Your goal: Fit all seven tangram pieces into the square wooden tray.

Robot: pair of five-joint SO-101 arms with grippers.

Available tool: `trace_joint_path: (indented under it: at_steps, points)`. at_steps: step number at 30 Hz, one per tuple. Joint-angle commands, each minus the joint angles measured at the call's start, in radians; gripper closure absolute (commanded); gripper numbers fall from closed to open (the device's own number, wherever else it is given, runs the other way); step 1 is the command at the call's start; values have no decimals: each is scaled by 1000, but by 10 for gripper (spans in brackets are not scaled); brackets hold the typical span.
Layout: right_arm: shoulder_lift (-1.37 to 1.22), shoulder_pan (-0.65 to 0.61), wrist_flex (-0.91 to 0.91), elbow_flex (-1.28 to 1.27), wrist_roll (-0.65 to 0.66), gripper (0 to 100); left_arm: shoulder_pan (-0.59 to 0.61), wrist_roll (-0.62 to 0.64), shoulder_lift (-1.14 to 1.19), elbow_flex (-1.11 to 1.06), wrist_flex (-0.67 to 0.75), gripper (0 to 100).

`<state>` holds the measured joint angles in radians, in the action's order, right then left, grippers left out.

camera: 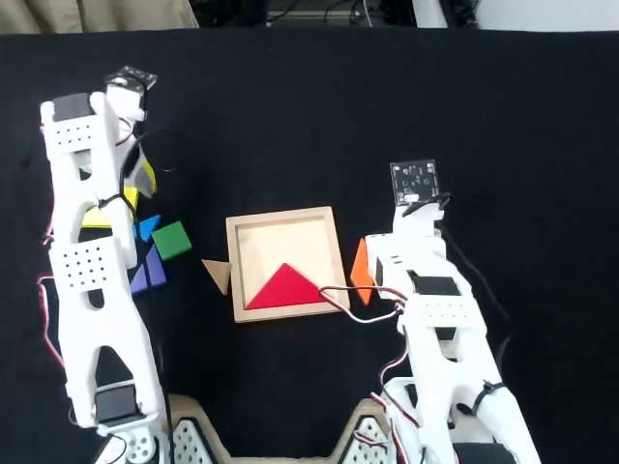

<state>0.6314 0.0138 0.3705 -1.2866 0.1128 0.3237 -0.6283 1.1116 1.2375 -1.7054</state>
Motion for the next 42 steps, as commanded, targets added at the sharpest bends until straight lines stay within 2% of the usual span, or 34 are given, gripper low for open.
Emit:
trace_joint_path:
  at_steps: [1,3,7,12,18,26,31,39,42]
  points:
    - [19,-17,-21,12,0,984,67,-133,-28,211,-57,698]
    - [19,-17,-21,12,0,984,91,-209,-28,255,-57,698]
    - [19,-17,-21,12,0,984,127,-330,-28,202,-57,698]
    - [19,-17,-21,12,0,984,119,-350,-28,84,-57,698]
    - [19,-17,-21,13,0,984,105,-466,-28,-38,-57,698]
    - [19,-17,-21,13,0,984,74,-457,-17,-53,-55,700]
    - [19,-17,-21,15,0,984,53,-390,-17,-53,-55,708]
    - [19,-17,-21,15,0,984,108,-381,32,-70,-52,712]
    - [19,-17,-21,15,0,984,140,-341,40,-68,-52,712]
